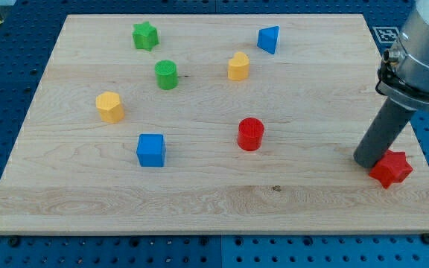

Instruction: Slightly push the red circle upwards

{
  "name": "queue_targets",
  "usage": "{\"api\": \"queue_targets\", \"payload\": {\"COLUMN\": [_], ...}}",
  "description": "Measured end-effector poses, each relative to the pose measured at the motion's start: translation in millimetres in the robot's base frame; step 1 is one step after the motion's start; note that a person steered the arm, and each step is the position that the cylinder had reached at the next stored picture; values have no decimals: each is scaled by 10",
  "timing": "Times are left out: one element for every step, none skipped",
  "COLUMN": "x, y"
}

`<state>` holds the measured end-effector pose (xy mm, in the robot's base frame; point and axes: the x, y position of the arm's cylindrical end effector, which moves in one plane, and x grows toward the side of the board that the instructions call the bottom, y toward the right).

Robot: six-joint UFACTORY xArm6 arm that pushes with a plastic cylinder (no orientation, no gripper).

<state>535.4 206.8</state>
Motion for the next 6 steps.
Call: {"api": "queue_targets", "payload": {"x": [24,173,226,342,392,201], "y": [0,-3,76,-353,-954,-1305]}}
